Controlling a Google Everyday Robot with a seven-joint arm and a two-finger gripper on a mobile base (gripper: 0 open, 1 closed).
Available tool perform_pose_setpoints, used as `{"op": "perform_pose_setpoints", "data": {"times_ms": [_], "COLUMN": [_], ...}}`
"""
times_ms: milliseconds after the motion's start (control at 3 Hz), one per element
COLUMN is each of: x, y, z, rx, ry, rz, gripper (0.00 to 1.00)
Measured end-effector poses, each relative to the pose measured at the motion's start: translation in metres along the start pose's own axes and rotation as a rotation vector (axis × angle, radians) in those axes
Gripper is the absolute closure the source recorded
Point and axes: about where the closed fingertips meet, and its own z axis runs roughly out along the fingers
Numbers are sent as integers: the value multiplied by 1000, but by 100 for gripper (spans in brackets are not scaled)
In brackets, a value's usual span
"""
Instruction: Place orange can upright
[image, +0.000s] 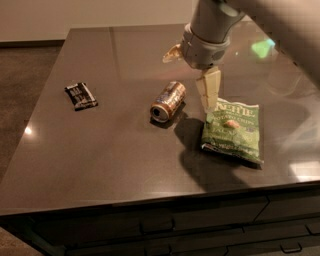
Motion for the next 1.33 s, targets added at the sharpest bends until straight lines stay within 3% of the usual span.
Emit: {"op": "perform_pose_setpoints", "data": {"times_ms": [1333], "x": [-36], "y": [-14], "z": [48], "rx": [-118], "ry": [-46], "rz": [-260], "gripper": [0]}}
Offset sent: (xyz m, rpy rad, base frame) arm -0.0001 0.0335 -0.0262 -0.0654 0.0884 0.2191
